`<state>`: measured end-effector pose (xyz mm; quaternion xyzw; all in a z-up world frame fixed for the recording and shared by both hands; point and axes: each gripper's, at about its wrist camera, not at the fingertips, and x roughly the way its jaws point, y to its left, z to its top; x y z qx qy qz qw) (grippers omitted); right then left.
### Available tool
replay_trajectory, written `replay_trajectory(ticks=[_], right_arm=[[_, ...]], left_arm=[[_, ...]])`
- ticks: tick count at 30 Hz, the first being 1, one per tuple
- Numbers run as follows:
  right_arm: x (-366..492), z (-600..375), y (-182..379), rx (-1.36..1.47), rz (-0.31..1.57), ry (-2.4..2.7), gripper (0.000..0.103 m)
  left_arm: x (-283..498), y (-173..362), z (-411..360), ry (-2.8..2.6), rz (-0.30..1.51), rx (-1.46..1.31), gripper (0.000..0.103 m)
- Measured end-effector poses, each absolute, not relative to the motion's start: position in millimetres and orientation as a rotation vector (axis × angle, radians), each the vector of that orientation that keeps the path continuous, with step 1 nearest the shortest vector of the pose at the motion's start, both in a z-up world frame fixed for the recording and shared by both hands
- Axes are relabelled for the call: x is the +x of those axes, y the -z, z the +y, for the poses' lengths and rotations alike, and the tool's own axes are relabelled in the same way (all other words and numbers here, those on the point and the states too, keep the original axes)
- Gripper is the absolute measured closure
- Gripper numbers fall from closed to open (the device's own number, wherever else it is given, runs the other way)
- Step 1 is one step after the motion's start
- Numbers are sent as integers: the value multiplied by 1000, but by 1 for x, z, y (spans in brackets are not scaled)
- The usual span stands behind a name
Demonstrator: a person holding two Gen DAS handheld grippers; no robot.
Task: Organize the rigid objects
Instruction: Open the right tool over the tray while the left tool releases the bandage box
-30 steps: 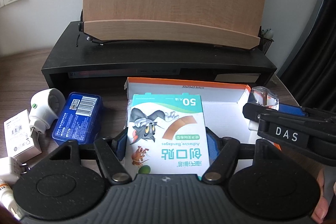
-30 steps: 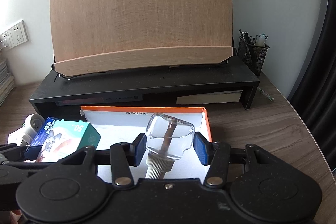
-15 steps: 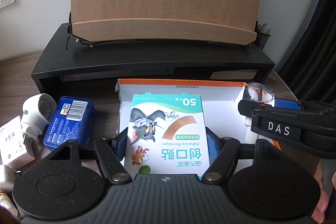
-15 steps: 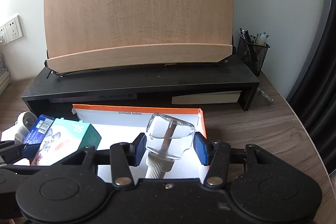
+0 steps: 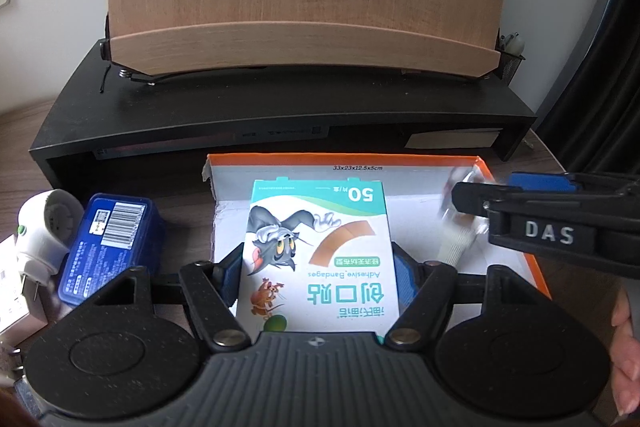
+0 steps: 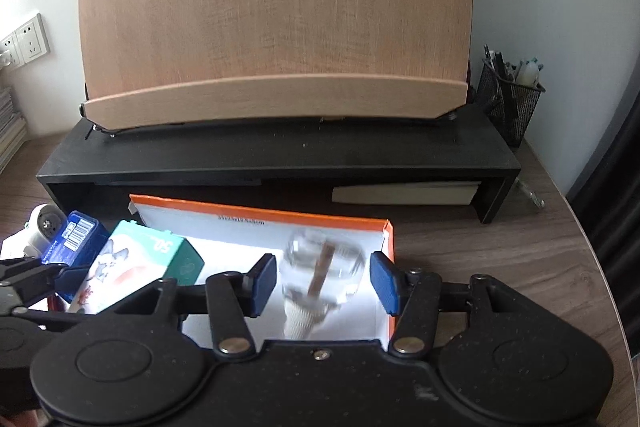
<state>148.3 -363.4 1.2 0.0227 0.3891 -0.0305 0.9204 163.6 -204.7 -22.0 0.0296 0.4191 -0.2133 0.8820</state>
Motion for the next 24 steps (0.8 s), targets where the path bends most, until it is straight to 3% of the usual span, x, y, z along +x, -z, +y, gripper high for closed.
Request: replay_trajectory(ticks=[7, 19, 24], right_arm=[[133, -372, -15, 68, 750, 117, 33], [85, -377, -36, 127, 692, 183, 20], [65, -374, -37, 138, 694, 179, 15]], left_arm=[[173, 27, -212, 476, 892, 54, 32], [148, -1, -210, 417, 869, 93, 6], [134, -11, -201, 383, 864, 103, 4]])
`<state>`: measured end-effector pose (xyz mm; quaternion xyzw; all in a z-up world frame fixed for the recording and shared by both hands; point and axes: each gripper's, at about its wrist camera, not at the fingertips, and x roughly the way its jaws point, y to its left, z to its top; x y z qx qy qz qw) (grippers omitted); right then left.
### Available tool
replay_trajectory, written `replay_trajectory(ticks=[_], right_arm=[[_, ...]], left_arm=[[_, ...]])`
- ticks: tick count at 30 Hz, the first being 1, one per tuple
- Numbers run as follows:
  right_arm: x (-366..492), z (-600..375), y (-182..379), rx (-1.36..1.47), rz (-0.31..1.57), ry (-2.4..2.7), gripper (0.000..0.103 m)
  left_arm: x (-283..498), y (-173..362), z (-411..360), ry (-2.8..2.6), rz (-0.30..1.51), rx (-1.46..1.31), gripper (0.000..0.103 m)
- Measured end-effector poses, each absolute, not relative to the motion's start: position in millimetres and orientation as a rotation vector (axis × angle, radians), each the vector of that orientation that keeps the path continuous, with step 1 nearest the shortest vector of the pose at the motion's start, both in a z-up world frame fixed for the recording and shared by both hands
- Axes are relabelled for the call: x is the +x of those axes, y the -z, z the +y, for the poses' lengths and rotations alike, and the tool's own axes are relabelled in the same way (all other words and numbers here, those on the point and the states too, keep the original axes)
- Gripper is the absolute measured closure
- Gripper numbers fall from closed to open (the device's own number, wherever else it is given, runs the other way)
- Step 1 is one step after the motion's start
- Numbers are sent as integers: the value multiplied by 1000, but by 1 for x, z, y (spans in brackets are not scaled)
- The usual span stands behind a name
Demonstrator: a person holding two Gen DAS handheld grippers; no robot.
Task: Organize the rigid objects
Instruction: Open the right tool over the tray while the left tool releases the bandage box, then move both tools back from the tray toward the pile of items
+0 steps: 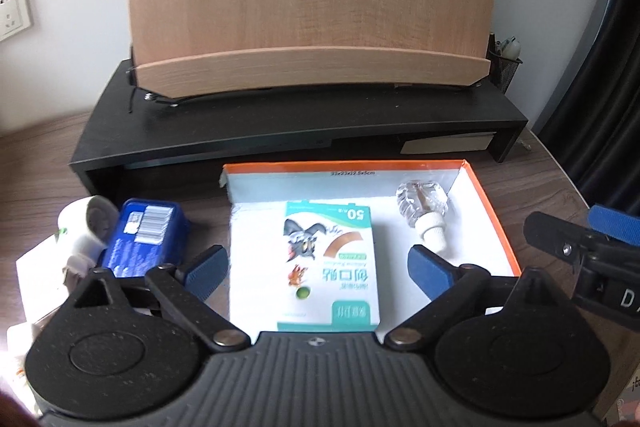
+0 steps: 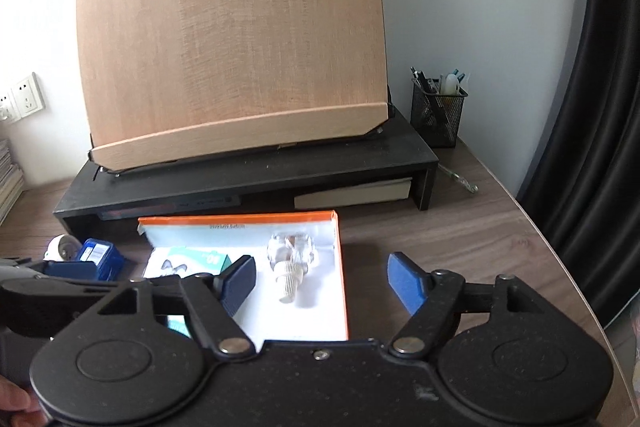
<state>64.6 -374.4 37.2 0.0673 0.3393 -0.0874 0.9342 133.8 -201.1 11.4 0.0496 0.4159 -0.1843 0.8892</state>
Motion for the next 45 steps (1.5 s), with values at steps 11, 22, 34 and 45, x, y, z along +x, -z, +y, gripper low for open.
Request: replay_trajectory(ticks=[11, 22, 34, 45], right_arm=[[30, -353, -34, 140, 726, 98, 14], [9, -345, -38, 109, 731, 36, 14], [-5, -343, -40, 87, 731, -21, 13], [-13, -338, -38, 90, 734, -54, 13]], left_arm=[[98, -24, -175, 314, 863, 58, 3], [71, -27, -169, 268, 847, 39, 3], [48, -28, -165, 222, 840, 13, 3], [36, -28, -158, 193, 841, 12, 3]])
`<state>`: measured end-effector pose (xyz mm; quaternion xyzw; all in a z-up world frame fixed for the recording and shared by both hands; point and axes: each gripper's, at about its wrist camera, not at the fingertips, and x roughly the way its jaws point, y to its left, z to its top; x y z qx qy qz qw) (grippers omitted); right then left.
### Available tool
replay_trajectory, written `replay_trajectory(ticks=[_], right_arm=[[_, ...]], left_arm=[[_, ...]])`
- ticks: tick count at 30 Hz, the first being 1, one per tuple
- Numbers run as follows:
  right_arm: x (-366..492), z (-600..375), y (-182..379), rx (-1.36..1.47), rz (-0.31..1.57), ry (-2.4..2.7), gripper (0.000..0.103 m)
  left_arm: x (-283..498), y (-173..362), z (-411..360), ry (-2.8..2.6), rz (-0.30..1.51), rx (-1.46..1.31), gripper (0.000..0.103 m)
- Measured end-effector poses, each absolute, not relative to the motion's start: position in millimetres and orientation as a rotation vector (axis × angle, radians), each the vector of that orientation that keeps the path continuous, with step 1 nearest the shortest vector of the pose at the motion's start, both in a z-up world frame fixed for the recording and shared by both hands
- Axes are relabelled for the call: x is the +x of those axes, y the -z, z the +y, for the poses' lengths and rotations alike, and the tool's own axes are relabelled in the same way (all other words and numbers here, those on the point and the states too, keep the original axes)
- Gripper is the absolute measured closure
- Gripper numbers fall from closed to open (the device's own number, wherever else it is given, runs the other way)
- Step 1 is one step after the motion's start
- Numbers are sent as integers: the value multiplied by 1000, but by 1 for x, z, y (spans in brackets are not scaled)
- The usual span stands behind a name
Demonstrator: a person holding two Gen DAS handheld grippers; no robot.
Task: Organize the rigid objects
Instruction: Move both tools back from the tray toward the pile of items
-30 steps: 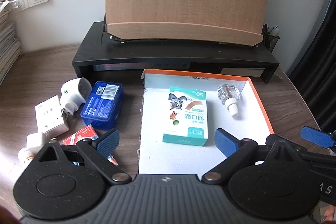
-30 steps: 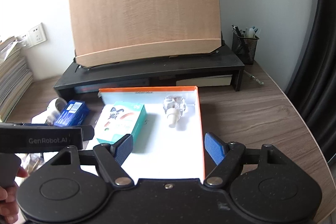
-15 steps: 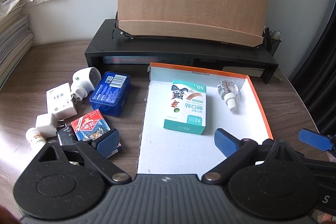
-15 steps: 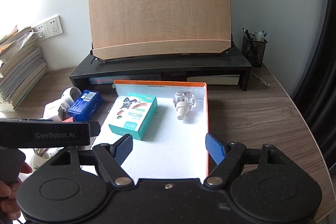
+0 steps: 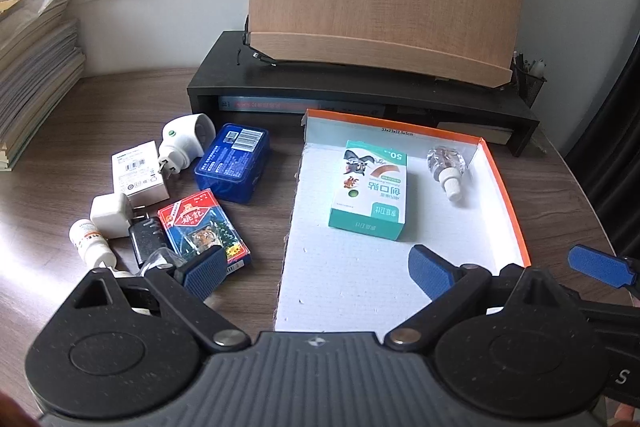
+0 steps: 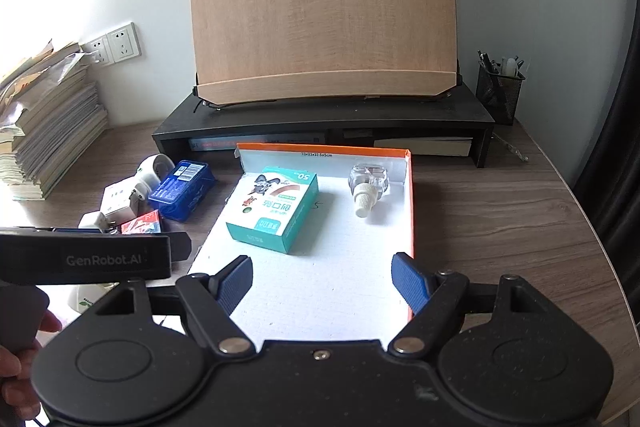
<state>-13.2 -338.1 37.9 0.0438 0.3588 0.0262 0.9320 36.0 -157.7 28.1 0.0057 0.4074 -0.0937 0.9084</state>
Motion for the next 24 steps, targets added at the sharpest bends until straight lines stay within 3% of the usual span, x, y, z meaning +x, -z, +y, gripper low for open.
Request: replay_trajectory(ticks=[24], right_arm=[[-16, -269, -33, 64, 772, -66, 13]], left_arm=[[33, -27, -84, 194, 848, -26, 2]])
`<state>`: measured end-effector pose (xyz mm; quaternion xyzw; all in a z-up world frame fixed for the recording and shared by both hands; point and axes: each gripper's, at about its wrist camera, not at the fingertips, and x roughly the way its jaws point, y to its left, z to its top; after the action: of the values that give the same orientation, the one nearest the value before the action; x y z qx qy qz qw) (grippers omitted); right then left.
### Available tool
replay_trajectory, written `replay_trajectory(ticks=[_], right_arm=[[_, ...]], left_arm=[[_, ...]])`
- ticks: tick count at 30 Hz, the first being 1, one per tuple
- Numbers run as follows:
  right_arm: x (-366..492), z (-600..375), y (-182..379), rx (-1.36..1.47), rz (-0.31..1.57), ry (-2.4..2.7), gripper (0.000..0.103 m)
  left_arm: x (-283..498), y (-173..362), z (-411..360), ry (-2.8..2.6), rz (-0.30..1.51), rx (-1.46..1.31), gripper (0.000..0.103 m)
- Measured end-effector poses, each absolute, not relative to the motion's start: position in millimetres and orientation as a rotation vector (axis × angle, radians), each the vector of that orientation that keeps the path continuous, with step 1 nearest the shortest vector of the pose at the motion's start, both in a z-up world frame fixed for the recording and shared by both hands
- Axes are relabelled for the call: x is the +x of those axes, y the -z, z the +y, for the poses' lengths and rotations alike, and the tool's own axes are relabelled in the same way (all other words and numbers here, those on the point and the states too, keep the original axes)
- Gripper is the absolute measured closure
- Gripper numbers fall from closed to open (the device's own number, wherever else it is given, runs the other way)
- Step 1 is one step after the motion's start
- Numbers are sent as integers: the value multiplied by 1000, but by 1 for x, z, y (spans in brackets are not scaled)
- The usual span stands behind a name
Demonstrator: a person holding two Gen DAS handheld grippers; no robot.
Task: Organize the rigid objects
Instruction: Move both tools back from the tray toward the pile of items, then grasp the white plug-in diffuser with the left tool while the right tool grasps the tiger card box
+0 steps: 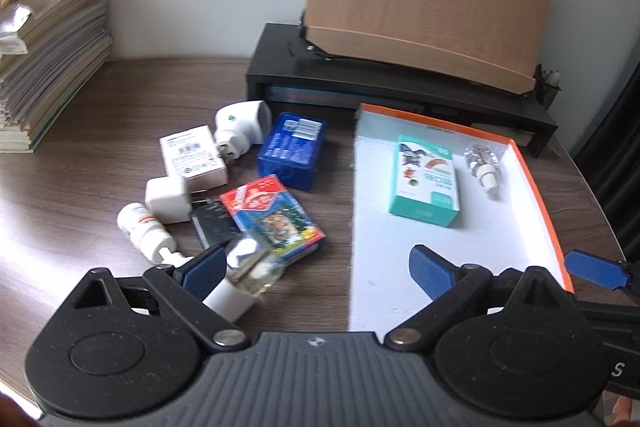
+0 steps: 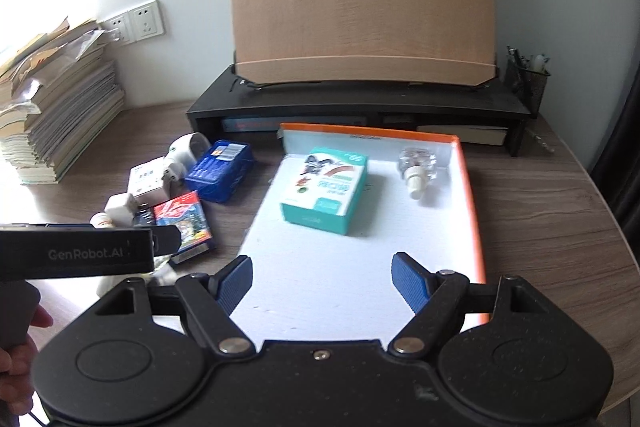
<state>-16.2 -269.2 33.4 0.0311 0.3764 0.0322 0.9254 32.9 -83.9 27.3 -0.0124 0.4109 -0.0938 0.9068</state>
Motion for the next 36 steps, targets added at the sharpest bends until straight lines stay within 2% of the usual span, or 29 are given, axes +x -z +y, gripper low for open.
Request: replay_trajectory(ticks=[19, 36], right_arm=[[-2, -172, -24, 36, 811, -141, 13], [14, -154, -6, 38, 862, -157, 13]], left_arm=[[47, -20, 11, 159, 879, -53, 2], [55, 1, 55, 148, 917, -125, 2]])
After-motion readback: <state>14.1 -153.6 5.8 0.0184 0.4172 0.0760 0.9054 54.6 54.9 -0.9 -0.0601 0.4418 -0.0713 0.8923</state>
